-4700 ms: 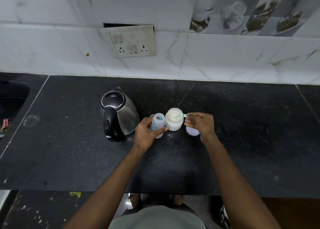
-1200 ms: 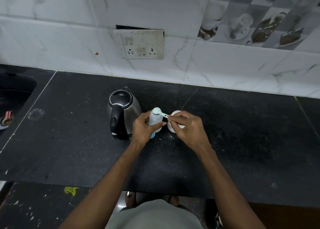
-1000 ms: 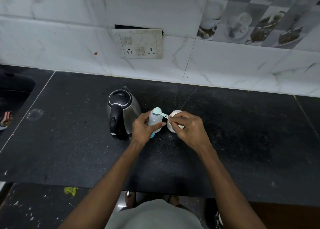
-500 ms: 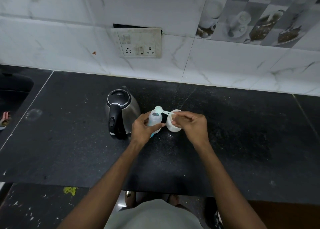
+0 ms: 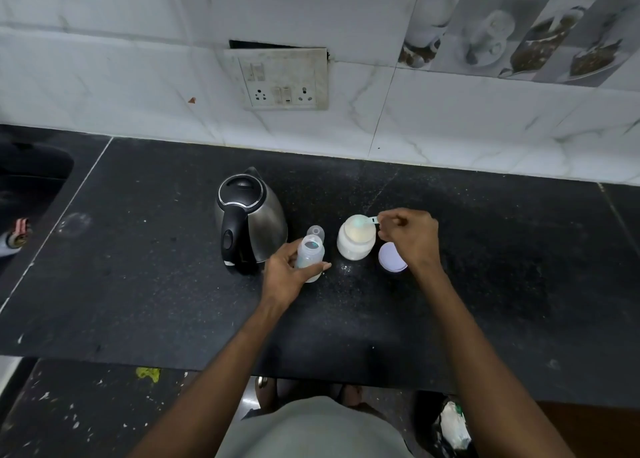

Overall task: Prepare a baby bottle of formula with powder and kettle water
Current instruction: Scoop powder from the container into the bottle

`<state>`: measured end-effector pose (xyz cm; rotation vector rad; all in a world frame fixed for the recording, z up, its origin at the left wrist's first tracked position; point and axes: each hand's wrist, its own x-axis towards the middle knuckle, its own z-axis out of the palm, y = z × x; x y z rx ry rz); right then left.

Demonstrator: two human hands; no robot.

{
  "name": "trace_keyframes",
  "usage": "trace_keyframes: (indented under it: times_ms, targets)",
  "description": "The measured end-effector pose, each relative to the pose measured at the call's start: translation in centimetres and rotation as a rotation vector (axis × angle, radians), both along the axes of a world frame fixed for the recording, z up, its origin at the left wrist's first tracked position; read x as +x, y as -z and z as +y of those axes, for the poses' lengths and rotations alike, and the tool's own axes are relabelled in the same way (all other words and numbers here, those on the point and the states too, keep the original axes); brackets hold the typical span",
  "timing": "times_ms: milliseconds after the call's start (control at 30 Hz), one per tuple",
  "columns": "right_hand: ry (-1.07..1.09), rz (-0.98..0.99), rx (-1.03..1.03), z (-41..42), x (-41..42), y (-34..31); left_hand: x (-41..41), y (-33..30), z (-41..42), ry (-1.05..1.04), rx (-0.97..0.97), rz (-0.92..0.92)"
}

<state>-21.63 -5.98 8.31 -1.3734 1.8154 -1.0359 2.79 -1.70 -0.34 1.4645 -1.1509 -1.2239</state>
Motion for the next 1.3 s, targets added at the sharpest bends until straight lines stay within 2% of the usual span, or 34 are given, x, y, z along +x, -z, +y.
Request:
trace_keyframes:
  times_ms: [67,133,500,833,1000,1067,1200,1300]
  targets:
    - [-0.090,0.247,-0.017,-1.3,0.0,0.9,0.0,0.6,0.7,-0.003,0.030,0.015]
    - [-0.146,0.367,0.044,-2.4,0.1,1.5,0.1,1.0,1.3,-0.004,0.055,0.029]
    - [-0.308,0.772,0.230,-4.2,2.6,2.7,1.5,2.5,2.1,-0.037,0.073,0.019]
    - [-0.326,0.715,0.270,-4.3,2.3,1.8,2.6,2.5,1.7,-0.052,0.065,0.029]
    - [-0.234,0.633,-0.026,-3.8,3.8,0.2,2.9,2.9,1.9,-0.073,0.070,0.045]
    - [-0.280,0.577,-0.063,-3.3,6.0,0.2,3.0,3.1,2.0,-0.075,0.085,0.048]
    - [-0.451,0.503,0.061,-2.3,9.5,2.0,3.3,3.3,2.5,-0.097,0.094,0.043]
    - [-0.609,0.547,0.184,-1.8,11.2,4.2,3.7,3.7,2.9,-0.094,0.080,0.030]
